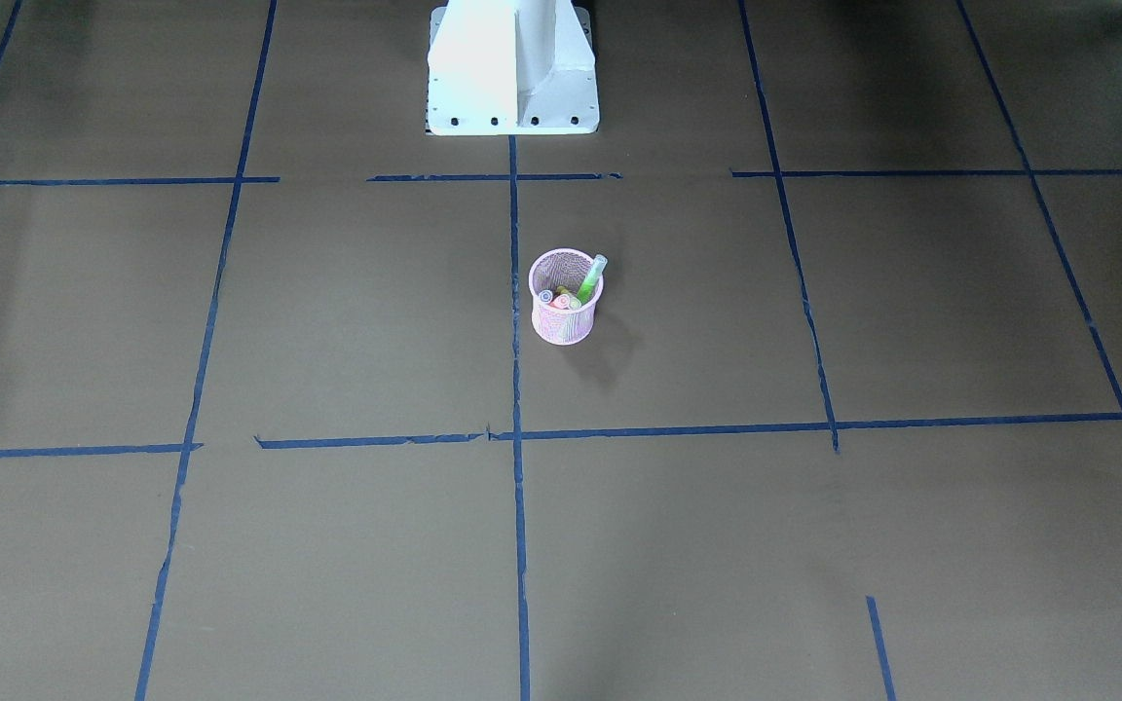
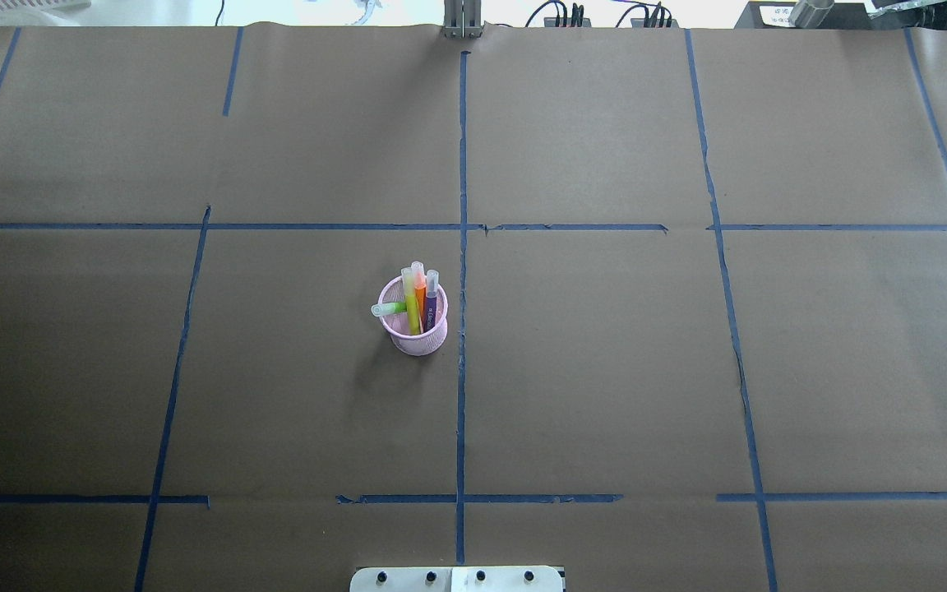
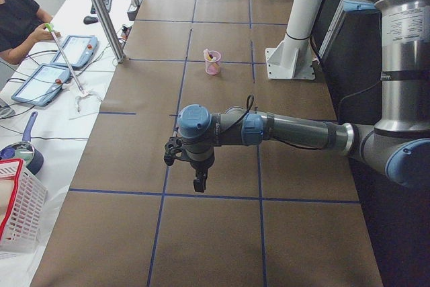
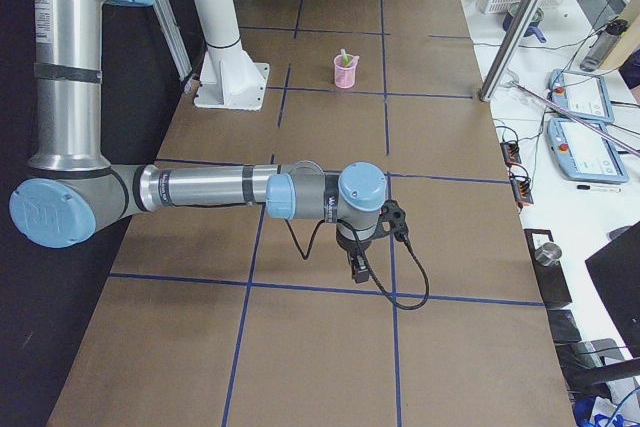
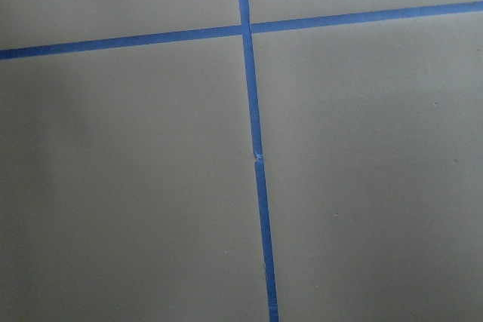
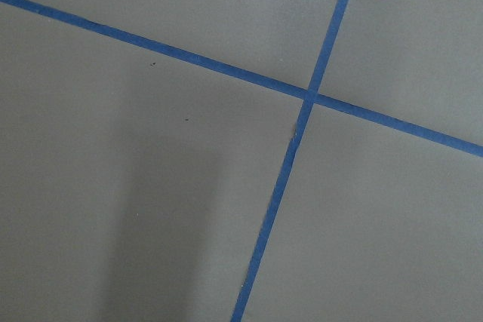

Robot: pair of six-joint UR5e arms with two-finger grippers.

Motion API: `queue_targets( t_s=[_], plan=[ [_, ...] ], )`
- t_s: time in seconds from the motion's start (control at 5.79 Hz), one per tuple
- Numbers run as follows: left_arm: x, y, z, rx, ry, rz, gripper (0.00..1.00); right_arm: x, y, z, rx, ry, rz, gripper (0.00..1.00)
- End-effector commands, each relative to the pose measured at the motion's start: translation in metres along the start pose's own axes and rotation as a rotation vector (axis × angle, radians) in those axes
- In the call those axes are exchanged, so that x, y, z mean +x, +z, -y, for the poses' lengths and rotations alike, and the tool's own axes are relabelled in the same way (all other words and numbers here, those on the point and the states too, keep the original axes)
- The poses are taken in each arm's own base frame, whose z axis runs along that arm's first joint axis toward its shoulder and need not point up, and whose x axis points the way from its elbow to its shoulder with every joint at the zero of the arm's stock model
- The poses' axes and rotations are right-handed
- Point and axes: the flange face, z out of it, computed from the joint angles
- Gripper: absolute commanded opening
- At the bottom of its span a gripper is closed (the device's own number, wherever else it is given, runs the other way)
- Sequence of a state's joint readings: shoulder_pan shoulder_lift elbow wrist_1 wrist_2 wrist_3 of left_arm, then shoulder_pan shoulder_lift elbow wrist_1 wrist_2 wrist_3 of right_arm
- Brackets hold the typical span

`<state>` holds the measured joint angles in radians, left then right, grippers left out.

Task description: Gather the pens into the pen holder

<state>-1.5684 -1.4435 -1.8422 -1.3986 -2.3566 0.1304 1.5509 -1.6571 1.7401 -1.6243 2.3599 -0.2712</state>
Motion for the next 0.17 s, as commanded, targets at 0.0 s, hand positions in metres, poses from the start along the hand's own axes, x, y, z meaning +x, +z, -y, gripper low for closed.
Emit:
queue_targets(
  t_s=[0.0],
  plan=[
    [0.0070,-0.0091,-0.0008,0.018,0.013,0.001,1.00,-0.0055,-0.0024,-0.0110,0.001,0.000,-0.001,1.00]
  ],
)
